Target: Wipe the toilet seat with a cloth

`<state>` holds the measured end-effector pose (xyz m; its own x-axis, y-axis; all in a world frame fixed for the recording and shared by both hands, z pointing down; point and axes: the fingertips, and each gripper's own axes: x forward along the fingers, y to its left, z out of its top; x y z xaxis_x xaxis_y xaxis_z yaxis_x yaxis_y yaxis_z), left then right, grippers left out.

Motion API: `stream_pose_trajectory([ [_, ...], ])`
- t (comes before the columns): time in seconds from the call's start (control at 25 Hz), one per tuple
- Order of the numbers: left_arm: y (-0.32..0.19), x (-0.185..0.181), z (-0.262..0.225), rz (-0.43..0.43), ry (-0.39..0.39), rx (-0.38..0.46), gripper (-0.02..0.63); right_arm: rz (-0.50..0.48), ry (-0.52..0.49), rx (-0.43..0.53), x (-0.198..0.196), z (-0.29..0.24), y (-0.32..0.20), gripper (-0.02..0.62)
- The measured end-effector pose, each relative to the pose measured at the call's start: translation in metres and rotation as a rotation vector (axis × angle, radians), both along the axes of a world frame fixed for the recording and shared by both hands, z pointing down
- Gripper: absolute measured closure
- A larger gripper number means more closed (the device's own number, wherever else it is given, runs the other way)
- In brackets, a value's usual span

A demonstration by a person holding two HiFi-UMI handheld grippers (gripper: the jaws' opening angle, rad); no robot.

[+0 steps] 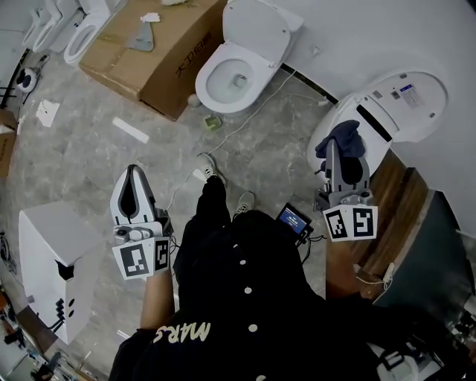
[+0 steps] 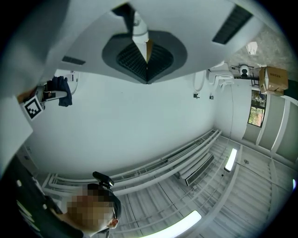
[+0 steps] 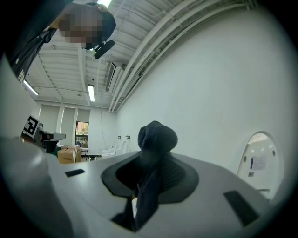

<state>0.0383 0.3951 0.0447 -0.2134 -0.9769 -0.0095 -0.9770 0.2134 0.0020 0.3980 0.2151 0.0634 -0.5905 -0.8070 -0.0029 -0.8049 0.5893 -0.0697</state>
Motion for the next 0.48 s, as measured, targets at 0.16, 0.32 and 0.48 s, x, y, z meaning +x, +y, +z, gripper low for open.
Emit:
stream_pose_trajectory([
  [0.16,-0.036,-0.017,0.003,0.036,0.011,0.023,0.597,0.026,0.01,0.014,-0.014,-0.004,-0.023,0.509],
  [0.32,-0.083,-0.041,0.003,0.072,0.021,0.04,0.596,0.058,0.014,0.032,-0.032,-0.013,-0.056,0.509],
  [0.48,-0.127,-0.07,-0.002,0.099,0.018,0.053,0.596,0.083,0.034,0.059,-0.056,-0.024,-0.089,0.508],
])
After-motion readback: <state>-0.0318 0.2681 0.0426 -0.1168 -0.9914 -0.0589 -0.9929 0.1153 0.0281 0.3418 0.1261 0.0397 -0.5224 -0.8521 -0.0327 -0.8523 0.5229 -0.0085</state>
